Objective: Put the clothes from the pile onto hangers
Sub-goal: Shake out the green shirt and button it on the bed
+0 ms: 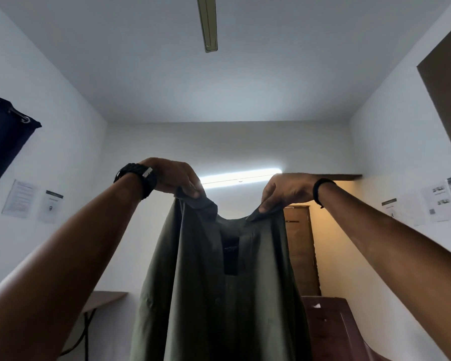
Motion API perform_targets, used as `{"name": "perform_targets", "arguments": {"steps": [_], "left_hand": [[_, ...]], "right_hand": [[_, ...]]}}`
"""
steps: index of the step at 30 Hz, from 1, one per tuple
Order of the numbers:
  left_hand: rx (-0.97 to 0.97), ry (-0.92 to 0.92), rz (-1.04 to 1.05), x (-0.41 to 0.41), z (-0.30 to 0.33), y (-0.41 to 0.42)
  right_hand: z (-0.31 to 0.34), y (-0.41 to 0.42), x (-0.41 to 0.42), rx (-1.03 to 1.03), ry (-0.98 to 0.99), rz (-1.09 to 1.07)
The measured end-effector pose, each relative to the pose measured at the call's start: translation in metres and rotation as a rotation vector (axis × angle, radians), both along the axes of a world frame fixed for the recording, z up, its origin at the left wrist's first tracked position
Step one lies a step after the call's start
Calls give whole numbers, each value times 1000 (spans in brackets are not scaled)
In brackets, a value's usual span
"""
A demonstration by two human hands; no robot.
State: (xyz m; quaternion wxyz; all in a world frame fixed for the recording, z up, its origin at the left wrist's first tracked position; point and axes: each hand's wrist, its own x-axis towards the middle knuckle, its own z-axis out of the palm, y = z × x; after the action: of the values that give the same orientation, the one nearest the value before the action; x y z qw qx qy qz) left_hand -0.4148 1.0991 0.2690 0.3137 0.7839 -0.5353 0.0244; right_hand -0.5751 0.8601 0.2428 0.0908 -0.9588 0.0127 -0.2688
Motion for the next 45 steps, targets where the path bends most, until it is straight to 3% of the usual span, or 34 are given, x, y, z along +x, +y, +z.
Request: {"name": "perform_targets", "arguments": {"steps": [4, 11, 14, 16, 20, 22, 25, 29, 37, 41, 45], "left_hand": [[78, -6, 69, -15, 4, 16], [-70, -230, 331, -59, 14, 49], [-264, -373, 319, -78, 32, 68], [-463, -409, 219, -84, 46, 82], [-841, -429, 35, -92, 67, 98], [-904, -387, -32, -93, 70, 96], [-734, -355, 21, -73, 59, 82], [-378, -206, 183, -16, -3, 48], [279, 89, 406, 110, -286, -23], [500, 158, 387, 127, -420, -38], [601, 147, 358, 139, -499, -49]], "right_hand": [[3, 13, -17, 86, 133, 44], [20, 50, -41, 9, -66, 98], [36, 64, -57, 62, -236, 229], [46, 74, -65, 207, -318, 401], [64, 86, -70, 507, -509, 687], [67, 88, -64, 621, -582, 752], [52, 83, -44, 724, -561, 706], [-13, 64, 7, 803, -271, 587], [-277, 14, 128, 1109, 318, 339], [-408, -1, 153, 1003, 614, 115], [-486, -5, 169, 618, 723, -60]]}}
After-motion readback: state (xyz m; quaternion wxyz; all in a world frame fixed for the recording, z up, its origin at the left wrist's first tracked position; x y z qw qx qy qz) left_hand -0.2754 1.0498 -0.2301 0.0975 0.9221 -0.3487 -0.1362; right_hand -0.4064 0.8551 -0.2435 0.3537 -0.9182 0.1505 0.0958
